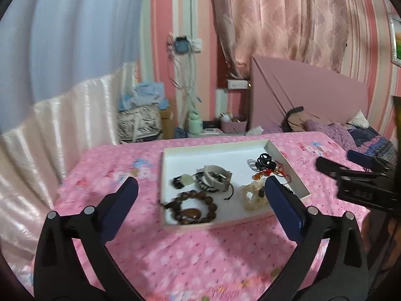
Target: Organize jewelry
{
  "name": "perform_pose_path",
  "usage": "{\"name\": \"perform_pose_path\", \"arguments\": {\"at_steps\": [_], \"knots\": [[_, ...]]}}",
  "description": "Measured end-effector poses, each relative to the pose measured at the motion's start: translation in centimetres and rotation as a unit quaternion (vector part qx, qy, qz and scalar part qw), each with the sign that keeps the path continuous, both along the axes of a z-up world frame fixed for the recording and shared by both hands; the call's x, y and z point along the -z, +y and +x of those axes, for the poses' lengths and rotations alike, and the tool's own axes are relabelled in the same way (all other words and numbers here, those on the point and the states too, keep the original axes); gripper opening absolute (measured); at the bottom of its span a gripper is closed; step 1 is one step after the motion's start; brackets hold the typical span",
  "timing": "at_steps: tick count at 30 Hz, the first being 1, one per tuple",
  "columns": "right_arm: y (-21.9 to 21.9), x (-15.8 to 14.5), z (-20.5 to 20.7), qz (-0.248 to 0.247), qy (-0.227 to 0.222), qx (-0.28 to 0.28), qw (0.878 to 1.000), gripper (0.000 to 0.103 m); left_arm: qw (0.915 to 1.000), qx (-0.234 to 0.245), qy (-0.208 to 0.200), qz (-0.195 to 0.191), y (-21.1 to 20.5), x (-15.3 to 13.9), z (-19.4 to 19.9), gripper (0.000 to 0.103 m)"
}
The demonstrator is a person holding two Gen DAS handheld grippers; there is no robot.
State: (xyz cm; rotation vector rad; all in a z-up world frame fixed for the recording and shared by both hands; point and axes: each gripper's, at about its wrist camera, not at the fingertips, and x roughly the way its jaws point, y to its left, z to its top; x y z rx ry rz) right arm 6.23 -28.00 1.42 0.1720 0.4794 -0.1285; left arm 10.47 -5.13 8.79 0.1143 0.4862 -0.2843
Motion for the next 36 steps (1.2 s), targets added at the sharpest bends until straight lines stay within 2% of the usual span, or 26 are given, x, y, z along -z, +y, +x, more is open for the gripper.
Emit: {"name": "perform_pose_path", "arguments": {"at_steps": [4, 9, 15, 19, 21, 24, 26, 29, 36], "knots": [[1.1, -0.2, -4.4, -0.021, -0.022, 0.013, 0.999, 0.101, 0.9996, -0.027, -0.006, 0.002, 1.9, 0.0, -3.0, 0.1], [1.6, 1.9, -7.0, -0.019, -0.029, 0.02, 0.999, 0.101, 0.9977, -0.068, -0.004, 0.004, 3.7, 2.3, -4.8, 0.1], [1.6, 4.4, -6.7, -0.03, -0.022, 0.03, 0.999, 0.101, 0.9968, -0.075, -0.009, 0.025, 3.6, 5.1, -4.4, 0.1], [2.5, 5.6, -6.6, -0.058, -0.011, 0.031, 0.998, 0.101, 0.9966, -0.083, 0.0, 0.0, 4.2, 6.1, -4.0, 0.1], [3.0, 6.2, -6.3, -0.07, 0.0, 0.033, 0.997, 0.101, 0.9961, -0.088, 0.0, 0.003, 4.4, 6.7, -4.0, 0.1], [3.5, 6.7, -5.9, -0.081, 0.006, 0.046, 0.996, 0.101, 0.9947, -0.099, -0.016, 0.022, 4.5, 7.0, -3.9, 0.1], [3.6, 7.0, -5.7, -0.084, 0.007, 0.045, 0.995, 0.101, 0.9934, -0.111, -0.01, 0.029, 4.7, 7.3, -3.6, 0.1], [4.2, 7.3, -5.6, -0.09, 0.009, 0.038, 0.995, 0.101, 0.9938, -0.108, 0.0, 0.029, 4.8, 7.4, -3.6, 0.1], [4.8, 7.3, -5.9, -0.087, 0.001, 0.034, 0.996, 0.101, 0.9938, -0.108, -0.016, 0.019, 4.9, 7.1, -4.3, 0.1]]}}
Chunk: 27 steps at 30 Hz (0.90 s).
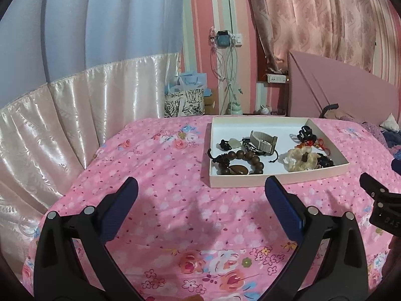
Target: Organize jewelry
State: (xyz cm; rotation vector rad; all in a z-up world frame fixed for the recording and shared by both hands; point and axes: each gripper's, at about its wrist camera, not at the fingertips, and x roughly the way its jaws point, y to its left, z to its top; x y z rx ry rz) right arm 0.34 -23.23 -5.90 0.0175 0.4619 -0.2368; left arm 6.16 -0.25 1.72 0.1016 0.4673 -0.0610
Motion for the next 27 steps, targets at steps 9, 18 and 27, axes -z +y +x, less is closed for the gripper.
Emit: {"name": "perform_pose_path", "arguments": {"at_steps": [9, 18, 27], "knots": [[-0.41, 0.16, 0.19, 0.007, -0.001, 0.003, 1.0, 0.101, 1.0, 0.0, 0.002, -0.009, 0.0, 0.19, -0.14, 0.1], [-0.41, 0.28, 0.27, 0.007, 0.002, 0.003, 1.0, 0.101, 1.0, -0.001, 0.008, -0.004, -0.08, 0.34, -0.08, 0.1], [-0.29, 0.63, 0.34, 0.005, 0.005, 0.005, 1.0, 0.101, 0.9999, 0.001, 0.011, -0.001, -0.07, 0.42, -0.04, 0.1]]}}
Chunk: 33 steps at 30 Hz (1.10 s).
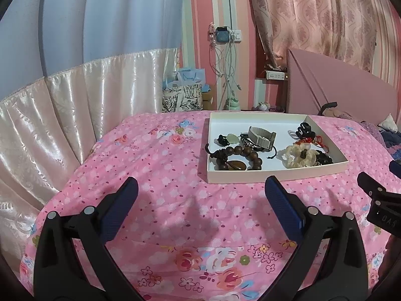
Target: Organize jewelry
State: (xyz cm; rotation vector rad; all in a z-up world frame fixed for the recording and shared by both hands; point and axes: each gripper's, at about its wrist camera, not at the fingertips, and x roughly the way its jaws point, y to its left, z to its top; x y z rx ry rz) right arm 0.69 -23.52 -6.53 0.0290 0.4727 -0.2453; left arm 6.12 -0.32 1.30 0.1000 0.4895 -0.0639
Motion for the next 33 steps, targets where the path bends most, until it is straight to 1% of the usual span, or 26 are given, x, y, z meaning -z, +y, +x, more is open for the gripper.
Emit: {"name": "perform_pose_path", "arguments": {"at_steps": [4, 33], "knots": [[0.1, 0.04, 0.1, 0.0, 0.002, 0.001, 1.0, 0.101, 1.0, -0.002, -0.005, 0.005, -0.12, -0.04, -0.17, 0.1], [0.07, -0.09, 0.18, 0.0, 0.0, 0.002, 1.0, 0.101, 0.9999, -0.011, -0.007, 0.011, 0.11, -0.09, 0.04, 0.1]]}}
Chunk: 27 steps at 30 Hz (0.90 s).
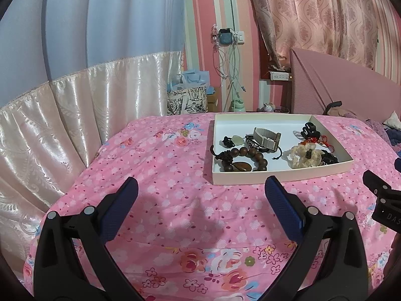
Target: Organize jewelry
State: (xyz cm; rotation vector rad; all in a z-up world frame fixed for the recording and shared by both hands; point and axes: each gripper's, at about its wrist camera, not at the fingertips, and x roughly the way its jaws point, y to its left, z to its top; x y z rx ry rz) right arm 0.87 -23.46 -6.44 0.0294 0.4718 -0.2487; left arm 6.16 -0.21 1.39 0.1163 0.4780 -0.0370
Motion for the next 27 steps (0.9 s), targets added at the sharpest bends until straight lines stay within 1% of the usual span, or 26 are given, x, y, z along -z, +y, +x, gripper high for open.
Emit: {"name": "perform_pose_path", "arguments": {"at_steps": [27], "knots": [[-0.03, 0.0, 0.07, -0.001, 0.0, 0.0, 1.0, 0.101, 1.0, -0.002, -0.001, 0.002, 0.24, 0.07, 0.22, 0.1]]}}
